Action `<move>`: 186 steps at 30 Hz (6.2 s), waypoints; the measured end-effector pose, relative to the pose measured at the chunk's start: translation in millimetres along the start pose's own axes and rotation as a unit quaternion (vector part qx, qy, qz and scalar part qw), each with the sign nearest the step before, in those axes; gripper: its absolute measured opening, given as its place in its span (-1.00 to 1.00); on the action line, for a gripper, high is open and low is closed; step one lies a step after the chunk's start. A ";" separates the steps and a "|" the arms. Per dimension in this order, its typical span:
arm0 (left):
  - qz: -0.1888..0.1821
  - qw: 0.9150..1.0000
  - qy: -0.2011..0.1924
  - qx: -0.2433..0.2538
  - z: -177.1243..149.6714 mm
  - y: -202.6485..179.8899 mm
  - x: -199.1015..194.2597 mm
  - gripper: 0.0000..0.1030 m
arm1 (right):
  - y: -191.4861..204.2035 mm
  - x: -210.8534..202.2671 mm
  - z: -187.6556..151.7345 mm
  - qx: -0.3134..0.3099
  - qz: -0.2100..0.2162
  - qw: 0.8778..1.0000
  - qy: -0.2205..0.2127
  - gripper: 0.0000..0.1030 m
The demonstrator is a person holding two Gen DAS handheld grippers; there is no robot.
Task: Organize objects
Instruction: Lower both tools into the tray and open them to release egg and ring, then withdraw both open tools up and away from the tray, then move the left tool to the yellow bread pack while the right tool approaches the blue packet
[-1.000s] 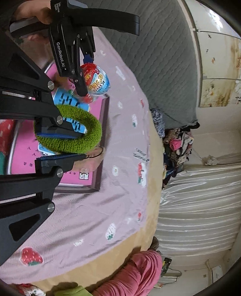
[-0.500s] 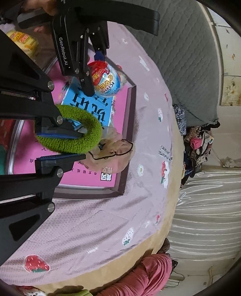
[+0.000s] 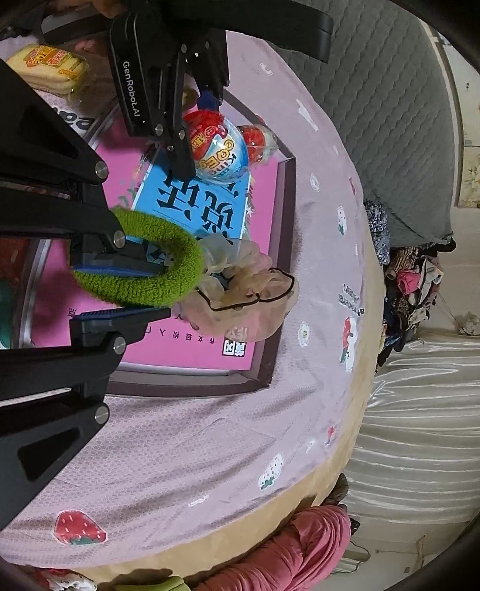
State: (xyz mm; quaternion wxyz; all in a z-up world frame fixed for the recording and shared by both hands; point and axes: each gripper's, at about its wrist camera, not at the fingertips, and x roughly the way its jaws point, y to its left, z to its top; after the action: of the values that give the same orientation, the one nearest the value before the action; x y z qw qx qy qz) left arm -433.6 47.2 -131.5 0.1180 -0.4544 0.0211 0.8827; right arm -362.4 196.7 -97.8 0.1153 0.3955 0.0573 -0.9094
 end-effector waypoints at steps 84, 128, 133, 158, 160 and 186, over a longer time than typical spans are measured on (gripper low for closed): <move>0.027 0.995 -0.097 -0.022 7.6 4.2 -101.8 0.89 | 13.3 -76.9 17.3 0.013 -0.040 0.995 -0.094 0.92; 0.077 0.986 -0.125 -0.073 -84.7 1.7 -312.4 1.00 | 72.5 -312.0 -13.8 -0.005 -0.053 0.988 -0.143 0.98; 0.073 0.988 -0.120 -0.070 -90.2 -7.1 -321.8 1.00 | 74.2 -329.4 -20.6 -0.007 -0.048 0.988 -0.145 0.98; 0.096 0.988 -0.091 -0.081 -135.5 -6.1 -330.2 1.00 | 98.9 -321.3 -60.1 -0.046 -0.042 0.994 -0.089 0.98; 0.095 0.989 -0.087 -0.078 -138.0 -7.9 -327.7 1.00 | 99.3 -318.1 -62.7 -0.048 -0.045 0.994 -0.086 0.98; 0.089 0.993 -0.013 -0.077 -128.4 -4.2 -230.8 1.00 | 107.4 -224.5 -78.9 -0.074 -0.026 0.997 -0.002 0.98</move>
State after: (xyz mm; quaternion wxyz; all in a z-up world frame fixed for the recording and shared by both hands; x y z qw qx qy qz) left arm -201.2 -10.8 -20.2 0.0035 -0.4466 -0.0079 0.8947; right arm -131.0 145.2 11.5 0.1205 0.3826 0.1351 -0.9060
